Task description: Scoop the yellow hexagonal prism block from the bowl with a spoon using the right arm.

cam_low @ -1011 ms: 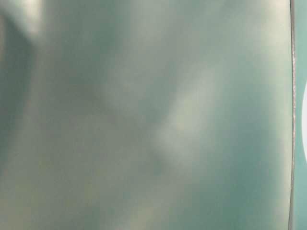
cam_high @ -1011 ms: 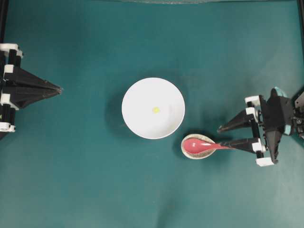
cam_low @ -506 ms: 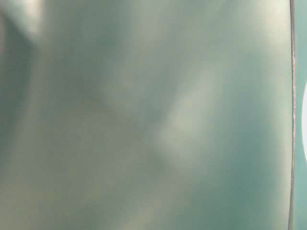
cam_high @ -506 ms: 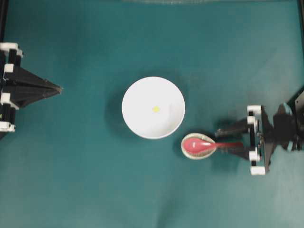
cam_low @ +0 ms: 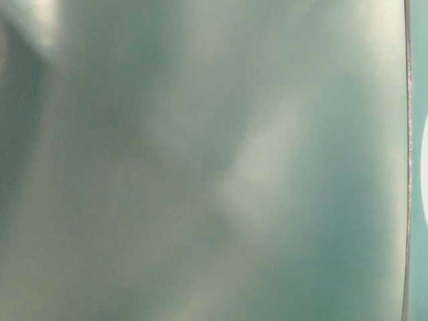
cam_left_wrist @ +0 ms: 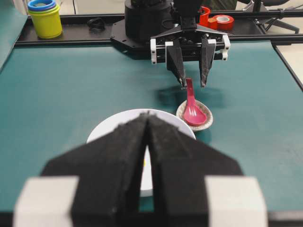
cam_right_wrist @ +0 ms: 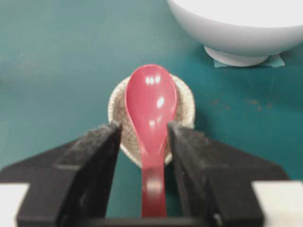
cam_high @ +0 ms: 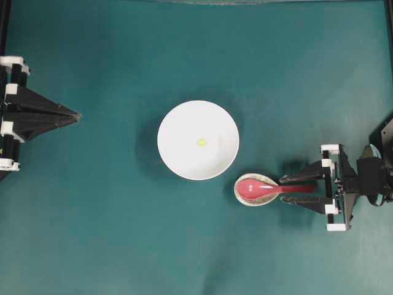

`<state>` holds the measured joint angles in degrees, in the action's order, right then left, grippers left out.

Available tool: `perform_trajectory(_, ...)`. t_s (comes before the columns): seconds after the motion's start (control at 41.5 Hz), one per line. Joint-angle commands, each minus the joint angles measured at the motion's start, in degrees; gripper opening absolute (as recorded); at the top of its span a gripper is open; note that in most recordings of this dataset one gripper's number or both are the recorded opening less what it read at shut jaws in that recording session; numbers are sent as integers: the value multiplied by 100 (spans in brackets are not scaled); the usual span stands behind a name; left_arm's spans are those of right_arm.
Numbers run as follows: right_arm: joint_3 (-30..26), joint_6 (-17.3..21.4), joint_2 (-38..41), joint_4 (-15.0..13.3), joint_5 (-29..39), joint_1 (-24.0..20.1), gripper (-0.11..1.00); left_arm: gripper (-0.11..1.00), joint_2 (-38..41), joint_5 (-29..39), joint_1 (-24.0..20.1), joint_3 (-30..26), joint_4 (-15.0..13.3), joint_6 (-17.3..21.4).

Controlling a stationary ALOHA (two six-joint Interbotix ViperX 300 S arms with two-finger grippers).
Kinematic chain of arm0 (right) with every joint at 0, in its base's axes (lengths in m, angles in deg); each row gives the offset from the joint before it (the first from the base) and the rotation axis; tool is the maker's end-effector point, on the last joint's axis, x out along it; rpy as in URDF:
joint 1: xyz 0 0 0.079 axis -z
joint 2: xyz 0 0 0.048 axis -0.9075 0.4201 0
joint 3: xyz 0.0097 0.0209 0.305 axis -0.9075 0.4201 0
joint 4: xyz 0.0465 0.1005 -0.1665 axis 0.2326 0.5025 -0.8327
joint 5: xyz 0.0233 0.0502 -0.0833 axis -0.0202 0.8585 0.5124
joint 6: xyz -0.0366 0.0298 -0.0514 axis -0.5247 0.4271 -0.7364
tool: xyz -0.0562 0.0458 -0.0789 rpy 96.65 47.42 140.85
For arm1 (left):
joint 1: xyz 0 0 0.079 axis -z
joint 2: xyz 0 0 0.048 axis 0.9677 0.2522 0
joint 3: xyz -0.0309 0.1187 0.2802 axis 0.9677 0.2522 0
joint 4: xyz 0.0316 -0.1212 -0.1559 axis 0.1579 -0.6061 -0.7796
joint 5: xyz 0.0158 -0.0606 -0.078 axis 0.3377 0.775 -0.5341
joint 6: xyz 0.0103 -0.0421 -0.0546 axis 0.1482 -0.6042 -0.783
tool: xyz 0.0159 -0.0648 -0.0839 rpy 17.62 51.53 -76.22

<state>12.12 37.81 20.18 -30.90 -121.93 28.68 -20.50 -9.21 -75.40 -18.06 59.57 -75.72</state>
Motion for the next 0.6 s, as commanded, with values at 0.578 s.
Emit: perform_trajectory(0.578, -26, 220, 105, 18, 369, -26, 50, 0, 53, -26, 0, -53, 9, -9)
